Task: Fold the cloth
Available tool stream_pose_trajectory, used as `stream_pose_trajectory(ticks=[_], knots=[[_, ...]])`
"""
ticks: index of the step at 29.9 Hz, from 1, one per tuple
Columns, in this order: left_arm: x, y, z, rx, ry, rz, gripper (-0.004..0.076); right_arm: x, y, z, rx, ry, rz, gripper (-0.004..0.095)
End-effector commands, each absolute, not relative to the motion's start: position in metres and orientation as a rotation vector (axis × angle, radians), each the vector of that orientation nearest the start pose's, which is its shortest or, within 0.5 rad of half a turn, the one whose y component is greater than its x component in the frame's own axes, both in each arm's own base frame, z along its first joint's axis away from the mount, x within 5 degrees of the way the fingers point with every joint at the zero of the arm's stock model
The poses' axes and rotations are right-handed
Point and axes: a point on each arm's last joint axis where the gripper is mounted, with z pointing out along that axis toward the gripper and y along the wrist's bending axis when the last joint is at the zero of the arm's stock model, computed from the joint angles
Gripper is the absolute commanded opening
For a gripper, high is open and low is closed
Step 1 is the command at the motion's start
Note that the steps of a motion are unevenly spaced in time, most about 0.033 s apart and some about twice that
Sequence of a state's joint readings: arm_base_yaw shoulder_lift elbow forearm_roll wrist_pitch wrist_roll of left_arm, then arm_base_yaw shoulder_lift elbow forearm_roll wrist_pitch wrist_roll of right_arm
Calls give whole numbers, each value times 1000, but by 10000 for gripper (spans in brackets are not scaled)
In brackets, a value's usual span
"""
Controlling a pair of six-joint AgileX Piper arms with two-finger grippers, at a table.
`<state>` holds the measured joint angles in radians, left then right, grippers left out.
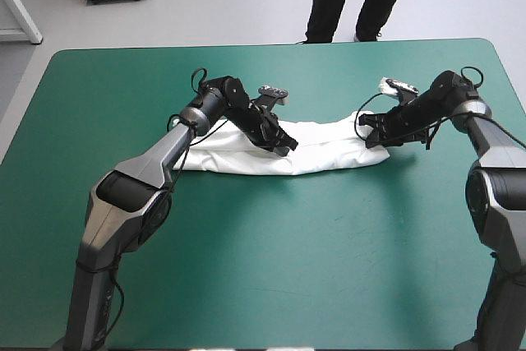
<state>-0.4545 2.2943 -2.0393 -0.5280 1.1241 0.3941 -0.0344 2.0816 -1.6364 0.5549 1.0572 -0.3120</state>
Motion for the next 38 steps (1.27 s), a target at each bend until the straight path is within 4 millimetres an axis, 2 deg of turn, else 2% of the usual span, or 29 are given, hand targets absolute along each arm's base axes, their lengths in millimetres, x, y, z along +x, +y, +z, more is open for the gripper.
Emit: stream_pose_trajectory(ticks=[1,6,12,18,22,28,31,38], knots=[[423,-250,244,946,2560,-684,-22,429,32,229,-92,2773,749,-17],[422,-248,243,947,2581,-659,-22,423,35,247,-120,2742,781,-17],[421,-248,243,939,2592,-671,-22,419,35,298,-186,2623,745,-17],[418,-251,244,941,2603,-720,-22,414,36,334,-218,2536,720,-17],[418,-251,244,938,2598,-729,-22,411,36,347,-225,2506,717,-17],[419,-252,247,941,2586,-725,-22,408,36,351,-228,2497,714,-17],[419,-251,262,954,2545,-719,-22,408,36,351,-228,2497,714,-17],[409,-231,332,958,2432,-604,-22,408,40,353,-212,2481,780,-16]])
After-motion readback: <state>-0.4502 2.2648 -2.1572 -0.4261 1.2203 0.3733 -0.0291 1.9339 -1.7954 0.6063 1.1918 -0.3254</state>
